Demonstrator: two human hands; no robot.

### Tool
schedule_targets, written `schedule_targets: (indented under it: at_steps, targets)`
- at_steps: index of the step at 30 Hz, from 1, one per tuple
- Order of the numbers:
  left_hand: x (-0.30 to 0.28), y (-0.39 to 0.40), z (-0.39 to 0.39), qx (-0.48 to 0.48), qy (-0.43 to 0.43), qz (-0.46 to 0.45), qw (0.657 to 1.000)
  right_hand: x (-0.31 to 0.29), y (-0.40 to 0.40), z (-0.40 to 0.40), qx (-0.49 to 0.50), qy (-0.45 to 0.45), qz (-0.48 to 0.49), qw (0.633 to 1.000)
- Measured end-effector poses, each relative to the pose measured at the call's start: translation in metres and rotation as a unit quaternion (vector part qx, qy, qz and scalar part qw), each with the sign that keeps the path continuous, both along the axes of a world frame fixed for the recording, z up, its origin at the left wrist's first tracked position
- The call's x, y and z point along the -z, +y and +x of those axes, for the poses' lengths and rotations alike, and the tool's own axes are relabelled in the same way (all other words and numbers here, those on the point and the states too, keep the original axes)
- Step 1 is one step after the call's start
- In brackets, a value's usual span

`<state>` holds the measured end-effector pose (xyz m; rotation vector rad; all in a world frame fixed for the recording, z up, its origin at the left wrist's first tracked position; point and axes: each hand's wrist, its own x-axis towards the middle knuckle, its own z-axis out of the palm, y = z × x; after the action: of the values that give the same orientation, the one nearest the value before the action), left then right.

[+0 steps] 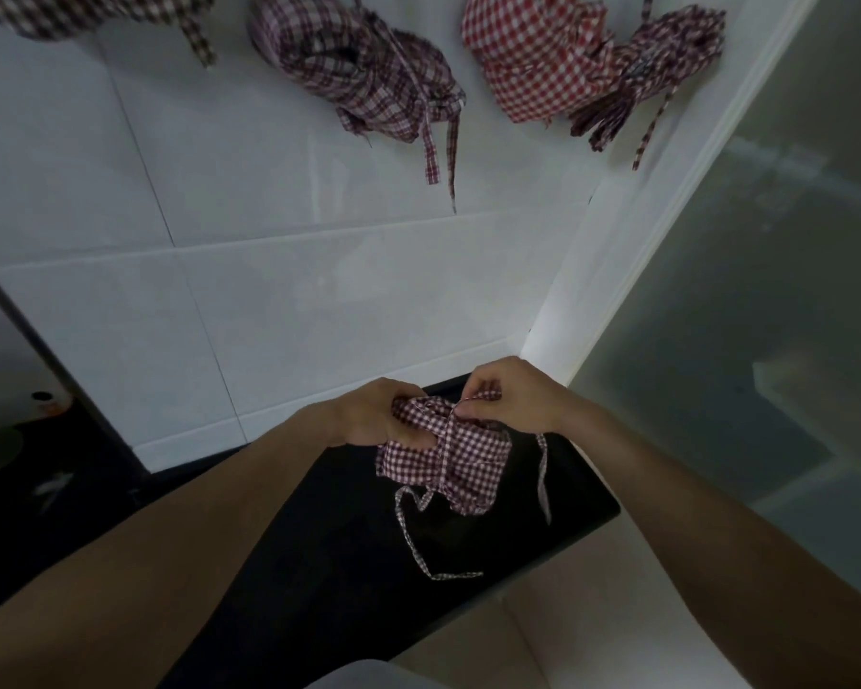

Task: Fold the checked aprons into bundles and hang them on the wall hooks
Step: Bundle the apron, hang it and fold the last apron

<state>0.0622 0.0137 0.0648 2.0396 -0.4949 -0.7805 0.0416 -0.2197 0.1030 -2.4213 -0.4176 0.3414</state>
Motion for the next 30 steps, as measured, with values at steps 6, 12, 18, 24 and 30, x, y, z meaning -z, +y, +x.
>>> schedule_targets:
  at_steps: [6,12,18,24,30]
  targets:
    - [-0.003,0.020,0.001,0.047,0.098,-0.051,0.993,0.021,-0.010,-0.001,0.053,0.104,0.114,0.987]
    - [0.002,0.021,0.001,-0.133,0.205,-0.236,0.941,0.042,-0.004,-0.007,0.261,0.033,0.240,0.934]
    - [0.003,0.010,0.003,-0.287,0.224,-0.265,0.893,0.055,0.023,-0.035,0.146,0.211,0.456,0.852]
    - [-0.004,0.006,0.005,-0.284,0.276,-0.346,0.851,0.070,0.032,-0.045,0.152,0.132,0.436,0.877]
    - [-0.007,0.013,-0.007,-0.207,0.324,-0.344,0.857,0.063,0.030,-0.049,0.058,0.081,0.340,0.935]
